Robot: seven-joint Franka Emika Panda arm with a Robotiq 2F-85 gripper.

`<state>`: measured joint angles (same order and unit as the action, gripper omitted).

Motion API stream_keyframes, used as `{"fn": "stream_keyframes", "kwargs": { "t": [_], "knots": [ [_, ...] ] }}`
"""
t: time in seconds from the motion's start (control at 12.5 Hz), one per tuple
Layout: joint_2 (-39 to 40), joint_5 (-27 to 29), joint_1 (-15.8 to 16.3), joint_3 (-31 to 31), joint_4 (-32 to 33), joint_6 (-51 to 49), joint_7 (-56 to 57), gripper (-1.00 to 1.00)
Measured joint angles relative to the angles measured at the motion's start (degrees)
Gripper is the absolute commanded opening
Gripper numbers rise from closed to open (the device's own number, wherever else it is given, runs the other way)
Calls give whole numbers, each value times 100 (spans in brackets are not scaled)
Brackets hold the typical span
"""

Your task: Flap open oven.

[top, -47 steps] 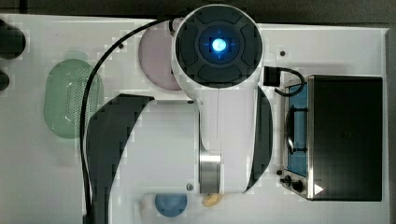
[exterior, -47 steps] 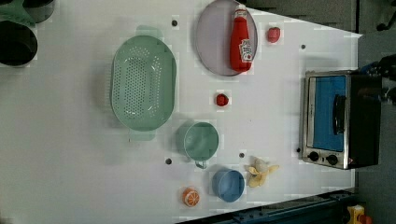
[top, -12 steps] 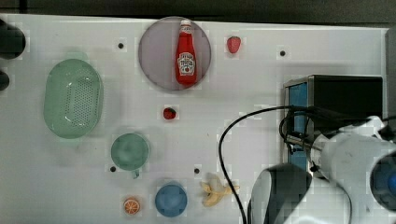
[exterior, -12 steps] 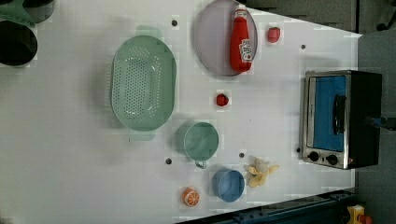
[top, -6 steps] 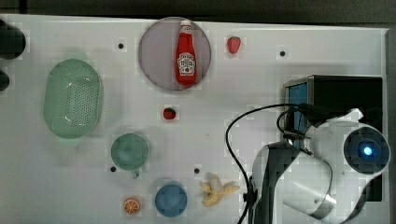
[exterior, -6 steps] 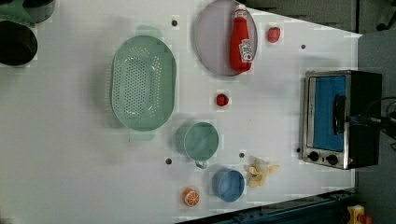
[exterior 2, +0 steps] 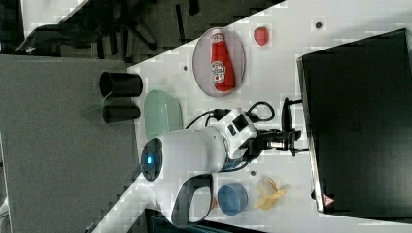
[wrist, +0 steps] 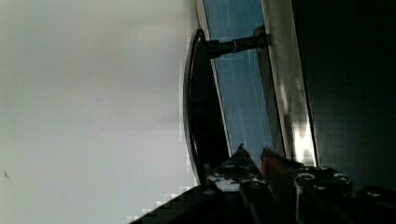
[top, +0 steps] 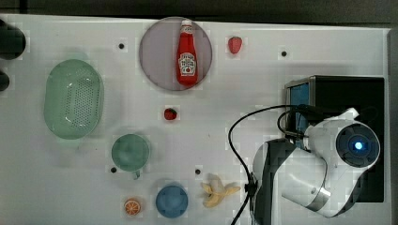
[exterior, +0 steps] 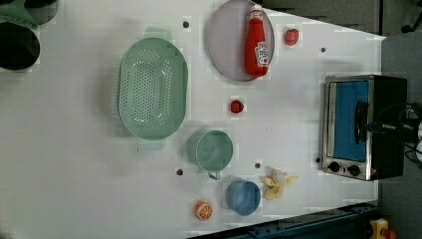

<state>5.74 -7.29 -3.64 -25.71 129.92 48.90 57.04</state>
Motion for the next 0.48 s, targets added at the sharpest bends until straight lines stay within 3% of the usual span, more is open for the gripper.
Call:
{"fn": "stream_keyframes", "kwargs": {
  "t": [0.32,0.48],
  "knots": [
    [243,-31,34,-20,-56,154,31,-65],
    [242,-396,46,-14,-45,179,-6,-65]
  ]
}}
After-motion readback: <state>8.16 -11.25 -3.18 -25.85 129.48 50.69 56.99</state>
